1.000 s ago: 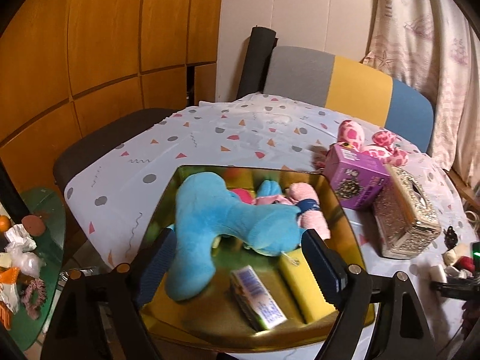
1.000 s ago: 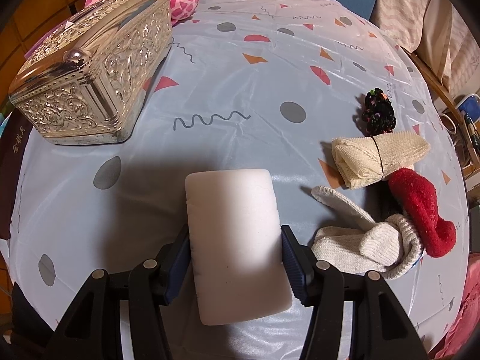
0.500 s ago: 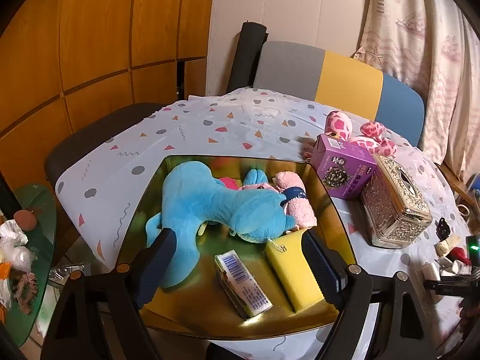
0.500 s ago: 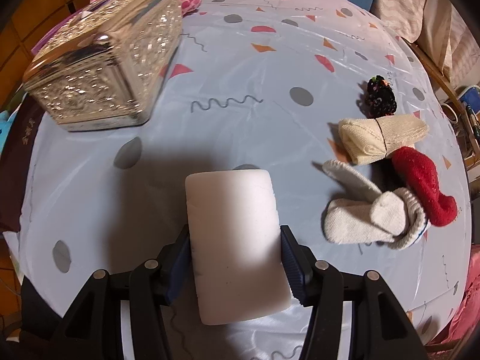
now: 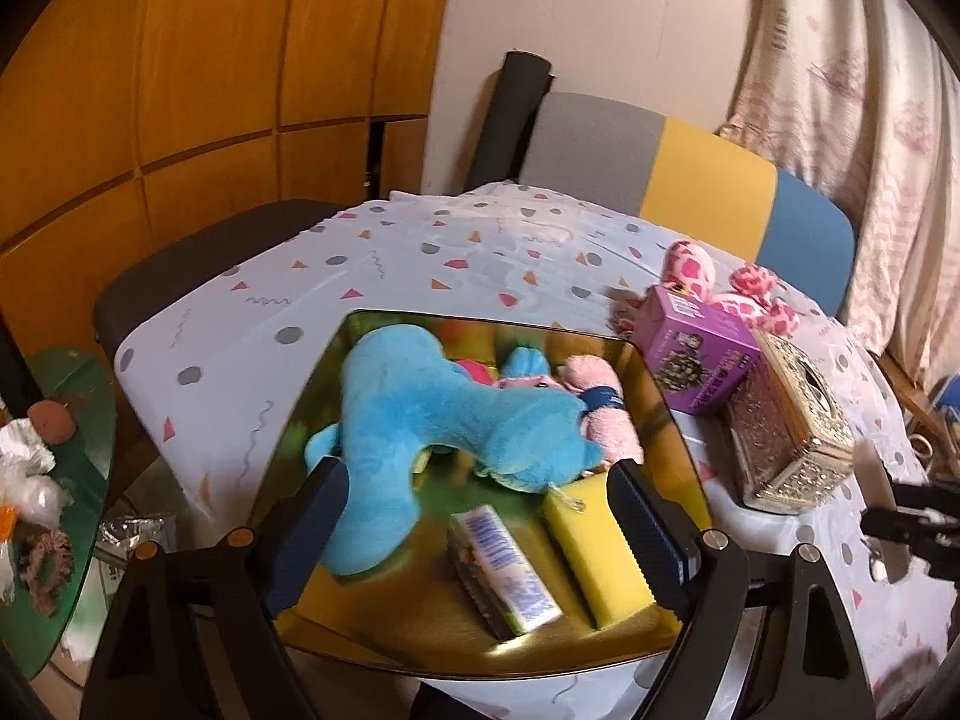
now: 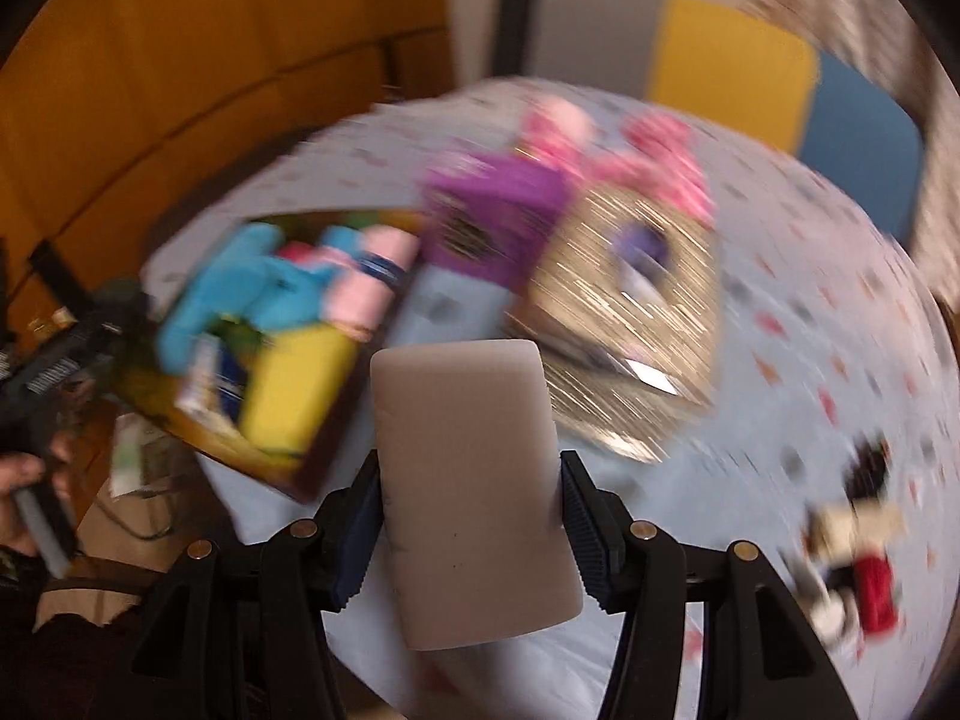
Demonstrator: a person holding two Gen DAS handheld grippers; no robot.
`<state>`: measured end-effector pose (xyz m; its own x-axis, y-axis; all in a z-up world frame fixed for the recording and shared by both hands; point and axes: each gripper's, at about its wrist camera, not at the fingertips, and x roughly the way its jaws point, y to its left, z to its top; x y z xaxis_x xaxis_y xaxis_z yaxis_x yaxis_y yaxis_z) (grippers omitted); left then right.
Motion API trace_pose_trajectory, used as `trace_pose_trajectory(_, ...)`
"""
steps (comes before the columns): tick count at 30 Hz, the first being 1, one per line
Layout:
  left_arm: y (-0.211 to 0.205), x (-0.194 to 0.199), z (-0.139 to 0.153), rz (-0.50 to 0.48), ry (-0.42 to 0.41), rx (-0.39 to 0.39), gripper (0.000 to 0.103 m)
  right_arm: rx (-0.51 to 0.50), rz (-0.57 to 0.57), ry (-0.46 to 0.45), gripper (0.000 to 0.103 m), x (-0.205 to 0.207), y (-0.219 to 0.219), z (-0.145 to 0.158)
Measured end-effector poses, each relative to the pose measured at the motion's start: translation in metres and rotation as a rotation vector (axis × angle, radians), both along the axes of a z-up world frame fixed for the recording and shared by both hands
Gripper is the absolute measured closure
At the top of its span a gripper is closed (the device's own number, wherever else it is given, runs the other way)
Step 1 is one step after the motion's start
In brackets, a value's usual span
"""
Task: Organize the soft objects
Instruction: 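Carry the white sponge to the gold tray and release it with the right tool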
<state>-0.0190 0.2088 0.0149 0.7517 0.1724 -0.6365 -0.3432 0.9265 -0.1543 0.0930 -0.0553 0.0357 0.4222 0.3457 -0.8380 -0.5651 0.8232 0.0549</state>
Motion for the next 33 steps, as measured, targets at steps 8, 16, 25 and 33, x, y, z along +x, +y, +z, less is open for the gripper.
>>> trace_pose_trajectory(8, 0.016, -0.013, -0.003, 0.036, -0.009, 0.011, 0.015, 0.092, 0.083, 0.034, 0.047, 0.039, 0.105, -0.006)
trace_pose_trajectory(16, 0.018, -0.012, -0.01, 0.02, 0.003, -0.008, 0.015, -0.046, 0.052, 0.031, 0.046, 0.073, 0.157, -0.056)
trace_pose_trajectory(25, 0.013, -0.006, -0.017, -0.003, 0.027, -0.013, 0.015, -0.105, 0.059, 0.021, 0.037, 0.076, 0.162, -0.085)
trace_pose_trajectory(33, 0.004, -0.007, -0.014, -0.018, 0.023, 0.004, 0.014, 0.005, 0.031, -0.012, 0.032, 0.056, 0.141, -0.061)
